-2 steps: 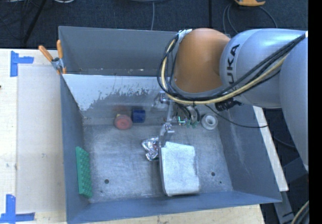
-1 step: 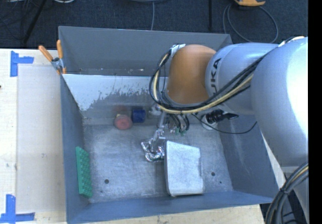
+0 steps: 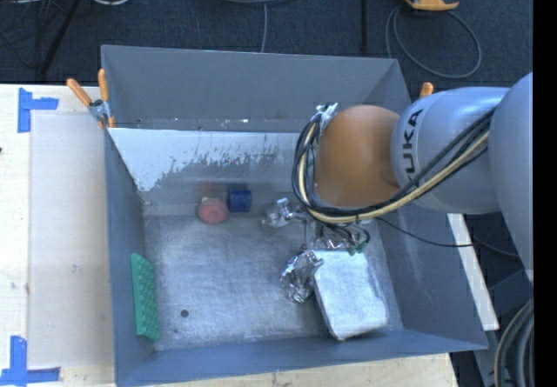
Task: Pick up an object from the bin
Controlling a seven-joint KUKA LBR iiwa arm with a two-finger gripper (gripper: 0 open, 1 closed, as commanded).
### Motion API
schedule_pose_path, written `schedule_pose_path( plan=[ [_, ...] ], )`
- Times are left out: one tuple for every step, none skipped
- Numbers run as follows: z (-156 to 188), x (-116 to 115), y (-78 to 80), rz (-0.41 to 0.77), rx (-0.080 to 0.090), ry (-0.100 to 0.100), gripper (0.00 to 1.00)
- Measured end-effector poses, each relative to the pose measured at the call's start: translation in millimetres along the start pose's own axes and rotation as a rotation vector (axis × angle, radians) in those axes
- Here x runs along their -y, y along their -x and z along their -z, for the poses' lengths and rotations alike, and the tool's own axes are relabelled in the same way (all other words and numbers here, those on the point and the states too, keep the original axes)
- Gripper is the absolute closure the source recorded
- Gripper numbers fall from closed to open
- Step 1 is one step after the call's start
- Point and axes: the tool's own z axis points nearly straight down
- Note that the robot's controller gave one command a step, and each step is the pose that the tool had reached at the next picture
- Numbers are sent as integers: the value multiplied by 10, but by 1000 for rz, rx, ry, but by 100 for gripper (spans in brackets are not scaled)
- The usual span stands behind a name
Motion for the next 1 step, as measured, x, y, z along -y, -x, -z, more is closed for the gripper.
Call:
schedule_pose_path(
  plan=[
    [-1,393,-311,275,2,4,0]
  ],
)
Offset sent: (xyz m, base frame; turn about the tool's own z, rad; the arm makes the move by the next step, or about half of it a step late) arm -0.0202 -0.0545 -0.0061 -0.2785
